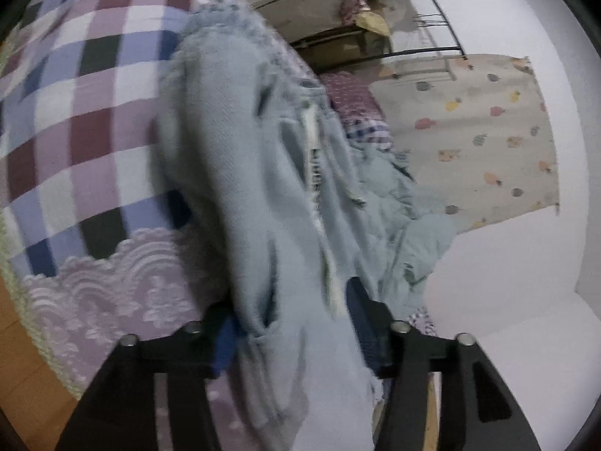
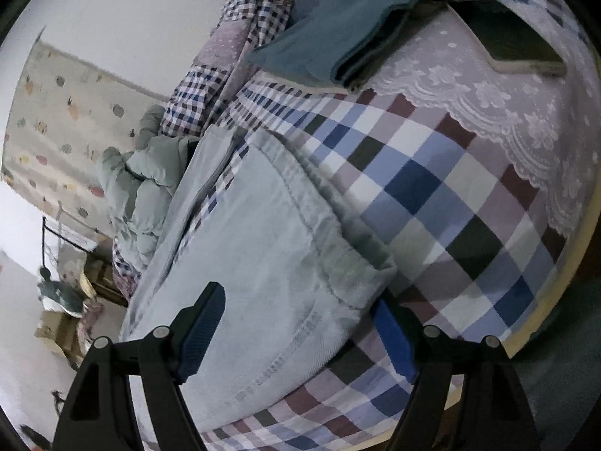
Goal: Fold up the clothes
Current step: 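Grasp the elastic waistband with the left tool, then grasp the pant leg edge with the right tool while the left tool holds the waistband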
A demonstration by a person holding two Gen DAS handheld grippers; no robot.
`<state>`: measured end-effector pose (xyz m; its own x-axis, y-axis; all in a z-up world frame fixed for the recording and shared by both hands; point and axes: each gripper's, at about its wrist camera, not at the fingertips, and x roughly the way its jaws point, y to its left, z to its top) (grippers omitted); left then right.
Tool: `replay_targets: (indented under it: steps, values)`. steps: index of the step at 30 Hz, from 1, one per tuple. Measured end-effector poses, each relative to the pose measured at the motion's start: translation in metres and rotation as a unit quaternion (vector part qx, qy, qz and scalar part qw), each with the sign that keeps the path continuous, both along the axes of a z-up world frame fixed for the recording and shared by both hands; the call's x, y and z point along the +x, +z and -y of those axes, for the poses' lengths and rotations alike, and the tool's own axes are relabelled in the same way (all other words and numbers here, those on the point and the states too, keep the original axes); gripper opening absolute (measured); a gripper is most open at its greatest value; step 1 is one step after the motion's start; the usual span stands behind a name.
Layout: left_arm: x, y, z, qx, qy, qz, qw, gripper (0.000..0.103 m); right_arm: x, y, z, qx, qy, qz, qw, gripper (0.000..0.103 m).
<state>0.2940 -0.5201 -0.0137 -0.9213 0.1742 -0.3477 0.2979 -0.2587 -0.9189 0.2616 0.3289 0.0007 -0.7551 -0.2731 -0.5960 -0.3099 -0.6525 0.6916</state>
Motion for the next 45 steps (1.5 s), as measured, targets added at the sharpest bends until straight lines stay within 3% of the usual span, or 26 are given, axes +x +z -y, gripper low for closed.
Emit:
replay_targets:
  steps: [10,13,16,25,29,34,35,37,38,41,45]
  values:
    - [-0.007,-0.003,0.000,-0.010,0.009,0.014,0.9998,0.065,0.006,-0.019,-0.008,-0.069,0.003,0.005,0.998,0.082]
    - [-0.006,-0.004,0.001,-0.014,0.006,0.018,0.9997,0.058,0.010,-0.027,-0.011,-0.096,0.000,0.005,0.995,0.082]
    - [-0.007,-0.002,0.002,-0.031,-0.002,0.033,0.9990,0.051,0.005,-0.021,-0.005,-0.074,0.013,0.006,0.997,0.082]
    - [-0.007,0.009,0.001,-0.057,-0.015,0.042,0.9974,0.045,-0.005,0.013,0.017,0.003,0.057,-0.035,0.998,0.081]
    - [-0.005,0.012,0.000,-0.059,0.000,0.038,0.9975,0.040,-0.014,0.003,0.012,-0.012,0.048,-0.012,0.999,0.081]
    - [-0.003,0.010,0.004,-0.060,0.029,0.044,0.9968,0.020,-0.025,0.002,0.017,0.025,0.048,0.015,0.998,0.080]
    - [-0.001,0.007,0.006,-0.052,0.037,0.044,0.9970,0.018,-0.025,0.003,0.019,0.040,0.044,0.025,0.998,0.073]
    - [0.001,0.003,0.010,-0.036,0.051,0.040,0.9973,0.011,-0.027,0.004,0.021,0.069,0.036,0.045,0.996,0.046]
    - [0.001,0.004,0.010,-0.038,0.051,0.039,0.9972,0.010,-0.025,0.004,0.019,0.078,0.029,0.057,0.995,0.022]
    - [0.002,0.011,0.008,-0.051,0.050,0.037,0.9968,0.006,-0.021,0.002,0.007,0.050,0.034,0.048,0.997,0.008]
    - [0.004,0.027,0.006,-0.067,0.050,0.029,0.9961,0.004,-0.021,0.023,0.015,0.087,0.049,0.017,0.995,0.004]
